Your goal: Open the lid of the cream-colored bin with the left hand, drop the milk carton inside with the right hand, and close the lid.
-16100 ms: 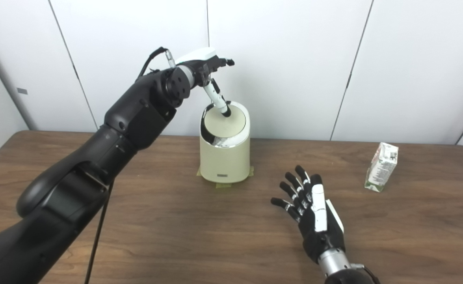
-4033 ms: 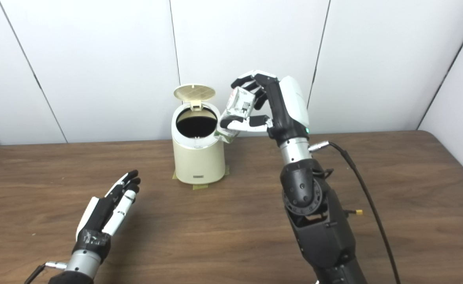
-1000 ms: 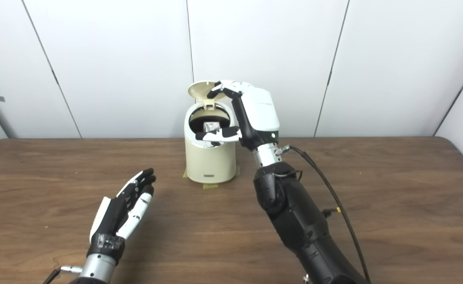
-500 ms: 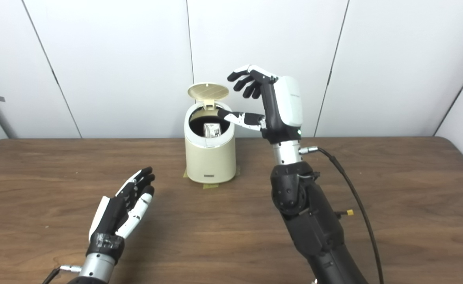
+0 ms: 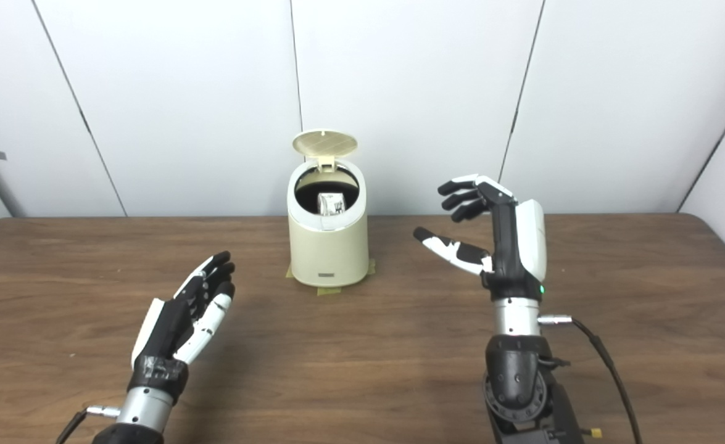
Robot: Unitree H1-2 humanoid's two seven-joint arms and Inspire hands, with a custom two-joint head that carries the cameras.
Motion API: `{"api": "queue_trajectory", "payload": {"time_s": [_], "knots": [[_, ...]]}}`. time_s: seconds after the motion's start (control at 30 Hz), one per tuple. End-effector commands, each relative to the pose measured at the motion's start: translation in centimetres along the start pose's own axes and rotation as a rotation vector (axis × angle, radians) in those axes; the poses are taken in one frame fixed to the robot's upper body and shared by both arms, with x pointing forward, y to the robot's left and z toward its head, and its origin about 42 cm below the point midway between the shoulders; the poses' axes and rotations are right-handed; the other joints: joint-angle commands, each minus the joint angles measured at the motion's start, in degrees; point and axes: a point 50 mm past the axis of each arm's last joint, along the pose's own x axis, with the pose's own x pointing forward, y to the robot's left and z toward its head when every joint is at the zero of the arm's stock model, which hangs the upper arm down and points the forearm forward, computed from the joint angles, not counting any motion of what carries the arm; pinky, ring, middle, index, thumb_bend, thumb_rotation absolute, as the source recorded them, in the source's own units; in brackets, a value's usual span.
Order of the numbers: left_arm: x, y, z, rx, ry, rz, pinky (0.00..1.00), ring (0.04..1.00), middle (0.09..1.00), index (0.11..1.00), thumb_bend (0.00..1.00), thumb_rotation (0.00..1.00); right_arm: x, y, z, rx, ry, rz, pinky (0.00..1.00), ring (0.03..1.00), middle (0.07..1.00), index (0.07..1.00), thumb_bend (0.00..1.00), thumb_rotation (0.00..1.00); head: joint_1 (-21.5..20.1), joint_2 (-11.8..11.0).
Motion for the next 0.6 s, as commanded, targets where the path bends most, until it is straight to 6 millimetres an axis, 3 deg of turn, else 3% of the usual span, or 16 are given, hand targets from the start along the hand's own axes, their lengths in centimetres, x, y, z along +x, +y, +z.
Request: {"api": "queue_trajectory", "payload": {"time_s": [0.0,0.1,0.17,0.23,0.27,0.3,0.37,0.47,0.57], "knots": [[1.0,0.3,1.7,-0.007,-0.065,0.012,0.93,0.91,0.895,0.911,0.36,0.58,0.7,-1.3,1.0,0.004,-0.065,-0.027,0.38,0.404,0.488,0.525,0.52,0.0,0.1,0.0],[1.3,0.3,1.9,0.005,-0.065,0.017,0.92,0.905,0.889,0.909,0.34,0.55,-0.4,-1.8,0.3,0.029,-0.008,0.044,0.34,0.384,0.486,0.549,0.51,0.0,0.0,-0.1],[1.8,0.4,2.1,0.024,-0.072,0.015,0.9,0.895,0.884,0.905,0.35,0.53,-1.2,-2.2,-0.1,0.05,0.053,0.137,0.37,0.431,0.461,0.54,0.51,0.01,0.2,-0.2],[2.4,0.6,2.4,0.035,-0.082,0.013,0.89,0.891,0.881,0.907,0.35,0.52,-2.0,-2.5,-0.4,0.068,0.101,0.214,0.45,0.527,0.589,0.507,0.5,0.14,0.2,-0.2],[2.8,0.8,2.7,0.038,-0.088,0.012,0.88,0.893,0.883,0.904,0.36,0.53,-2.3,-2.6,-0.6,0.079,0.122,0.247,0.51,0.599,0.656,0.621,0.53,0.46,0.2,-0.3],[3.2,0.9,3.0,0.042,-0.093,0.013,0.86,0.889,0.882,0.901,0.36,0.53,-2.7,-2.6,-0.7,0.089,0.134,0.268,0.56,0.657,0.706,0.694,0.55,0.65,0.3,-0.3],[3.9,1.2,3.5,0.06,-0.099,0.015,0.88,0.893,0.883,0.901,0.35,0.57,-3.2,-2.7,-1.1,0.112,0.154,0.293,0.61,0.729,0.768,0.779,0.58,0.87,0.5,-0.4],[5.3,1.7,4.4,0.07,-0.112,0.011,0.89,0.901,0.889,0.908,0.34,0.61,-3.7,-2.8,-1.4,0.161,0.198,0.298,0.64,0.762,0.801,0.825,0.6,0.97,0.7,-0.5],[6.8,2.3,5.2,0.056,-0.127,0.009,0.87,0.892,0.885,0.912,0.31,0.6,-4.2,-2.6,-1.4,0.209,0.237,0.296,0.65,0.77,0.812,0.839,0.61,0.98,0.7,-0.6]]}}
